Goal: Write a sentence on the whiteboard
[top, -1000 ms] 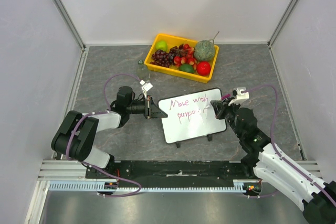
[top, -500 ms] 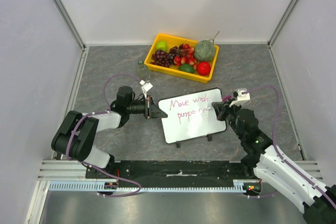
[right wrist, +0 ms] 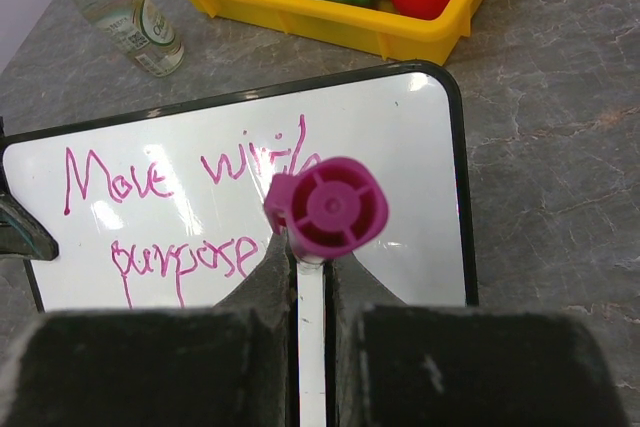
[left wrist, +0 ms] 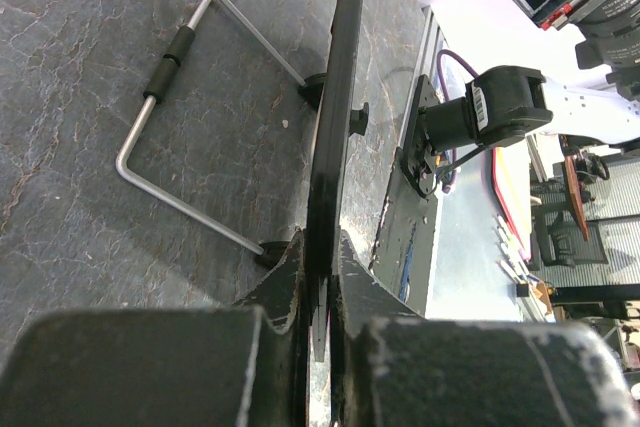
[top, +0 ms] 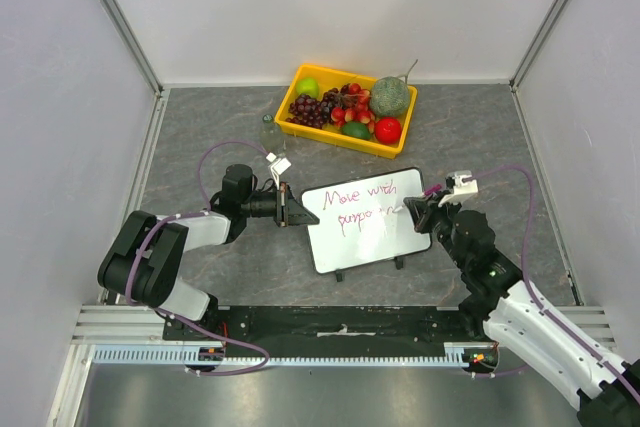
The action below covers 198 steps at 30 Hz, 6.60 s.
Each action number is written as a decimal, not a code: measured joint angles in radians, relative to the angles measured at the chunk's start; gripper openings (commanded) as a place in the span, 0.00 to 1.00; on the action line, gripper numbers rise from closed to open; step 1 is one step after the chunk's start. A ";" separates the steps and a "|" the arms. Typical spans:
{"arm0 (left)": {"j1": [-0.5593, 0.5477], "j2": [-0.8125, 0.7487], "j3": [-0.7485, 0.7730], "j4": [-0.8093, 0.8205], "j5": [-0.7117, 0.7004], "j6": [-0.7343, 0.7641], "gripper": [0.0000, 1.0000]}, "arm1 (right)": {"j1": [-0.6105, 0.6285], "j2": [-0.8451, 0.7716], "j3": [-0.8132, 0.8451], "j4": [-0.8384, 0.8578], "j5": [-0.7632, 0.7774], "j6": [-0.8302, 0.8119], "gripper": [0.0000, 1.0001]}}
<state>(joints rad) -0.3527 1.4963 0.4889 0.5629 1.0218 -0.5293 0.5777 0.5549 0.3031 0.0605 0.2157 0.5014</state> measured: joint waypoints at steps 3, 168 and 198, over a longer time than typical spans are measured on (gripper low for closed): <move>0.000 0.000 0.000 0.000 0.000 0.000 0.02 | 0.000 0.004 0.013 -0.007 0.006 0.000 0.00; 0.003 0.009 -0.004 0.007 0.010 0.000 0.02 | -0.020 0.019 0.015 -0.046 0.119 0.022 0.00; 0.004 0.009 -0.004 0.006 0.010 0.000 0.02 | -0.026 0.101 0.067 -0.026 0.159 -0.002 0.00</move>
<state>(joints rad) -0.3489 1.5055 0.4850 0.5694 1.0321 -0.5293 0.5522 0.6563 0.3702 0.0341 0.3752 0.4992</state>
